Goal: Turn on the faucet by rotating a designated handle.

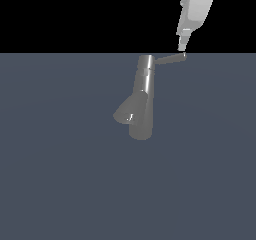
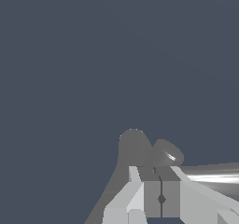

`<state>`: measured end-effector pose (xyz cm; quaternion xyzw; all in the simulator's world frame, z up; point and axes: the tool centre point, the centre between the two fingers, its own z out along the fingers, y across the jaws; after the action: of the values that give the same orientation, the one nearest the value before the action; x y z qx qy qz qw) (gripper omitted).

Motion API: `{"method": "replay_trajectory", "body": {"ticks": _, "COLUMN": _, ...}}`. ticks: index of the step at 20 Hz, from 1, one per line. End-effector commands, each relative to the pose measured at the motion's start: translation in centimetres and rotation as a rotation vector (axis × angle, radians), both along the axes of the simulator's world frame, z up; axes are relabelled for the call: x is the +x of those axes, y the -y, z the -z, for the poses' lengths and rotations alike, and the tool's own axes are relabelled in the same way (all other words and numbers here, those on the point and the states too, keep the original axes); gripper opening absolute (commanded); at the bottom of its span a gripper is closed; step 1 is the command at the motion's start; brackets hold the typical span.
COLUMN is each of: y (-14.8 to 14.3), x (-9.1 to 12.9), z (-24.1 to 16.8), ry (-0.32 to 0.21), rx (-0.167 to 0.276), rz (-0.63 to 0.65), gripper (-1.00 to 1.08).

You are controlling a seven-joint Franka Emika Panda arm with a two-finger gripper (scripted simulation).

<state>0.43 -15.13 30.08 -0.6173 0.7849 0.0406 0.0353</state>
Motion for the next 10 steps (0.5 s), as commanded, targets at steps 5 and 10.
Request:
{"method": "replay_trajectory", "body": {"ticks": 5, "y": 0.4, "x": 1.3, "z": 1.3, "ry": -0.011, "rx": 0.004, "rz": 0.000, "gripper": -1.00}}
{"method": "replay_trajectory", "body": {"ticks": 10, "y": 0.7, "x": 2.4, "z": 2.3, "ry": -0.019, "rx": 0.004, "rz": 0.000, "gripper": -1.00}}
